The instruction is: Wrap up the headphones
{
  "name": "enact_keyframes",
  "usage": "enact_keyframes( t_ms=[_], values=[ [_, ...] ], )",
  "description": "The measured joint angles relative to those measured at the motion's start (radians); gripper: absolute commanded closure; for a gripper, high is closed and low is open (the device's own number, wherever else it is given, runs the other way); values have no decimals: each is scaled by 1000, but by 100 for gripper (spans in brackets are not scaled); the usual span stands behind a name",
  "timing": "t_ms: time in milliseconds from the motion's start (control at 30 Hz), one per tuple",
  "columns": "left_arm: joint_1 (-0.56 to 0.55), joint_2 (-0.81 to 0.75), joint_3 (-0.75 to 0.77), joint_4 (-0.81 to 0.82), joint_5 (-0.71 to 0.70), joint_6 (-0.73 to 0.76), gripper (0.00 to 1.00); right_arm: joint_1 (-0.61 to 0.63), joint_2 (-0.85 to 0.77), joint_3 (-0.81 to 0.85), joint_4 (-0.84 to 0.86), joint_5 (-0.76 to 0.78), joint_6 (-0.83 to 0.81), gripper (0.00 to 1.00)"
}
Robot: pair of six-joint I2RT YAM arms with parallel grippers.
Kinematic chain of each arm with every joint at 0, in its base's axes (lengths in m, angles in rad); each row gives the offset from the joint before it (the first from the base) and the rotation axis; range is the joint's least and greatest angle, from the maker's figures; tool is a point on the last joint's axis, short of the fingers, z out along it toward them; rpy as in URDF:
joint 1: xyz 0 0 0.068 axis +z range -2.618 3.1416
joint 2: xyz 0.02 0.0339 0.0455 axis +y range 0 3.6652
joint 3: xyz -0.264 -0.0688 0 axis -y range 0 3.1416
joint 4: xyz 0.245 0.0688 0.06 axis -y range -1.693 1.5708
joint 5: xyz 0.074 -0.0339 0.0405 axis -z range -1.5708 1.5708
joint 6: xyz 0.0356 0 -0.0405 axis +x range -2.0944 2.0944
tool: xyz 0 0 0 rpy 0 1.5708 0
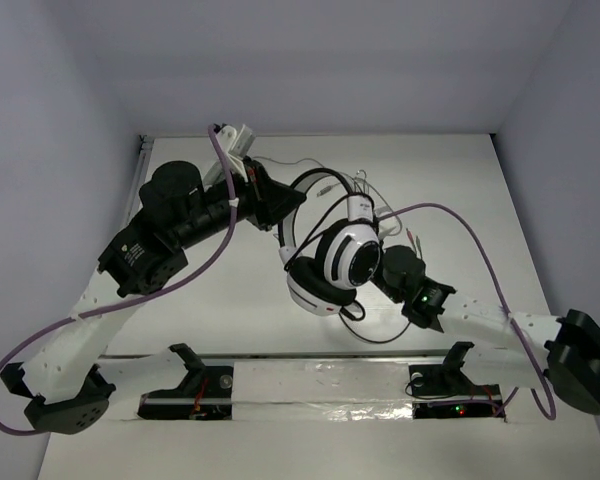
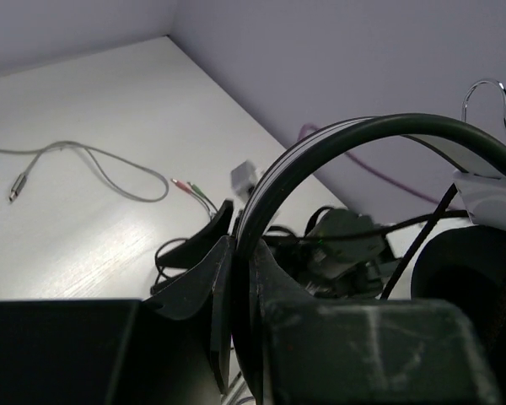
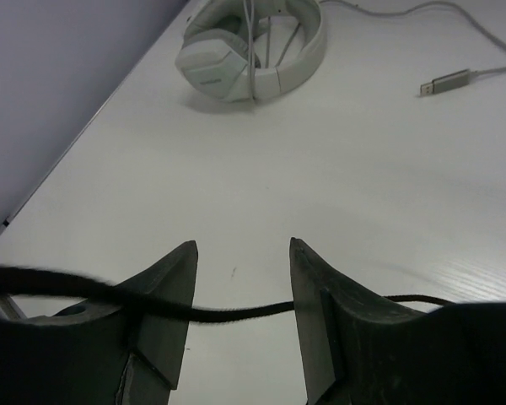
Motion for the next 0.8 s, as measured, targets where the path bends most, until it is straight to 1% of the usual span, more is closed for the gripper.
enact_keyframes(
  t_ms=[267, 567, 667, 700, 767, 800],
  values=[
    [9, 81, 186, -22, 5, -18, 100, 0, 140, -61, 121, -18, 49, 48],
    [15, 169, 367, -54, 10, -24, 100, 0, 200, -99, 227, -45, 96, 54],
    [24, 187, 397, -47, 11, -34, 100, 0, 240, -100, 257, -69, 113, 55],
    [28, 189, 397, -45, 12, -39, 100, 0, 256, -102, 275, -80, 118, 68],
    [39, 194, 397, -42, 16, -50, 100, 0, 285, -109, 299, -102, 127, 77],
    [43, 195, 393, -34, 16, -55, 100, 0, 294, -113, 300, -110, 134, 83]
  ],
)
